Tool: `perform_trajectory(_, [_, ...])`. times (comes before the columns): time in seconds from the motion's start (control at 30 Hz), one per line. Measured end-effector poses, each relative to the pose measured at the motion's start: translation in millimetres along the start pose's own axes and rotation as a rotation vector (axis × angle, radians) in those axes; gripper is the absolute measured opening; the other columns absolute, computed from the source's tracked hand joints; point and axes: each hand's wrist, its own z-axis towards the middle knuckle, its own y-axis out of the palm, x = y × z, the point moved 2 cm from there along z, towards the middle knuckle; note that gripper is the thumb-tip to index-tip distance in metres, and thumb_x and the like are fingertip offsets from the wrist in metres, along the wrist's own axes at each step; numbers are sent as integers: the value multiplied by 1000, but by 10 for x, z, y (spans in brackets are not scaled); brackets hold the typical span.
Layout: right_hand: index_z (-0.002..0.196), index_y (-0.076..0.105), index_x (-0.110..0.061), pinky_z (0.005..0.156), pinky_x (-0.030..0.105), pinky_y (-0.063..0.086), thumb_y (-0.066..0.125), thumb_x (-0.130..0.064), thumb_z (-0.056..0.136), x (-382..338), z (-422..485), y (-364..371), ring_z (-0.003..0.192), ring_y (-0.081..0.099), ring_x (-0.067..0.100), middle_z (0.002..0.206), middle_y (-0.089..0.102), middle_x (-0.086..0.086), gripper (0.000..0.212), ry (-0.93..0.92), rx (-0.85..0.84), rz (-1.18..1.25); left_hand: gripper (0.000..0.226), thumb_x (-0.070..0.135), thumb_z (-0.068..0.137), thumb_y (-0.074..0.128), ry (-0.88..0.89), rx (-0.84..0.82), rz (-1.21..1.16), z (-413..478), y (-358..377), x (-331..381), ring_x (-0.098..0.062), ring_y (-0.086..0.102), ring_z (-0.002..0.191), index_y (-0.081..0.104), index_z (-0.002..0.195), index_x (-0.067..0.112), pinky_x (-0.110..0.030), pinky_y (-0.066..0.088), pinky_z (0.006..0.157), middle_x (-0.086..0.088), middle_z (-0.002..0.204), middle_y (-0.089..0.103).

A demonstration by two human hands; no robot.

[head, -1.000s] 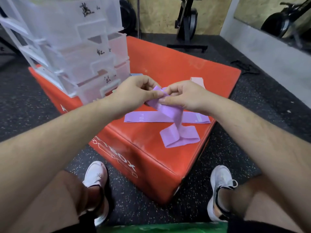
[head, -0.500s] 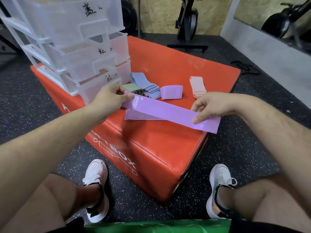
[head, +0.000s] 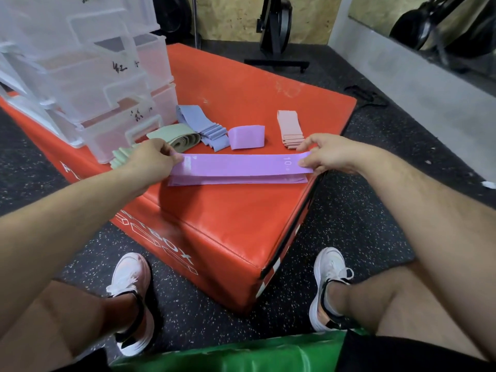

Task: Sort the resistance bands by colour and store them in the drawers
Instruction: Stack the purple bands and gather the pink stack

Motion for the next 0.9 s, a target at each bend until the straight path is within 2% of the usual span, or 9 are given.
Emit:
perform_trajectory(0.07, [121,56,-15,71,34,58,69,0,88,39,43,41,72,66,22,101,64,14,39,11,30,-33,7,16,91,64,2,1,79,0,38,-12,-24,53,83,66,91,10,-28,39,59,-7,88,60])
perform_trajectory(0.2, [108,57,-20,63,31,57,71,0,86,98,63,141,70,65,21,98,67,16,33,12,58,-81,10,23,88,68,-27,-24,132,31,103,-111,-29,60,87,62,80,20,-31,44,72,-6,89,64])
perform_trajectory(0.37, [100,60,-23,77,44,60,73,-5,81,98,65,195,68,66,22,84,69,9,29,-35,93,-146,15,25,86,69,-18,-17,173,55,93,-183,-28,61,81,58,76,22,-30,43,67,-4,83,65])
perform_trajectory(0.47, [93,64,-18,75,45,60,71,-3,82,97,60,242,64,64,21,76,67,4,20,-67,119,-181,8,17,87,66,87,12,197,39,112,-173,-26,55,80,58,89,16,-29,36,67,-4,84,61])
perform_trajectory(0.57, [89,68,-16,69,39,58,70,-4,84,104,59,274,61,63,19,71,65,-1,13,-86,146,-226,18,8,86,64,194,11,193,-2,150,-163,-28,52,78,51,98,13,-31,36,66,-8,84,57])
perform_trajectory(0.7, [85,69,-23,62,29,51,72,-12,85,108,80,312,58,62,15,70,66,-3,12,-100,146,-323,13,1,85,59,326,51,375,-5,212,-208,-31,47,85,53,89,11,-41,44,77,-14,97,47])
perform_trajectory(0.77, [84,68,-26,57,25,43,72,-16,85,114,83,324,59,58,13,80,63,-3,11,-121,163,-386,7,3,88,58,350,45,502,3,224,-221,-34,47,89,56,89,10,-47,46,79,-16,100,50])
perform_trajectory(0.83, [85,68,-27,57,22,39,73,-20,85,104,73,324,65,56,14,88,54,-5,9,-152,190,-431,4,7,89,57,354,7,542,7,216,-213,-38,54,89,56,88,10,-46,48,77,-17,98,55])
perform_trajectory(0.9, [86,68,-24,56,23,39,72,-18,86,84,56,325,65,56,15,79,57,-7,7,-156,179,-444,2,8,89,57,354,-18,567,12,195,-182,-38,57,87,58,88,10,-44,49,75,-17,96,59])
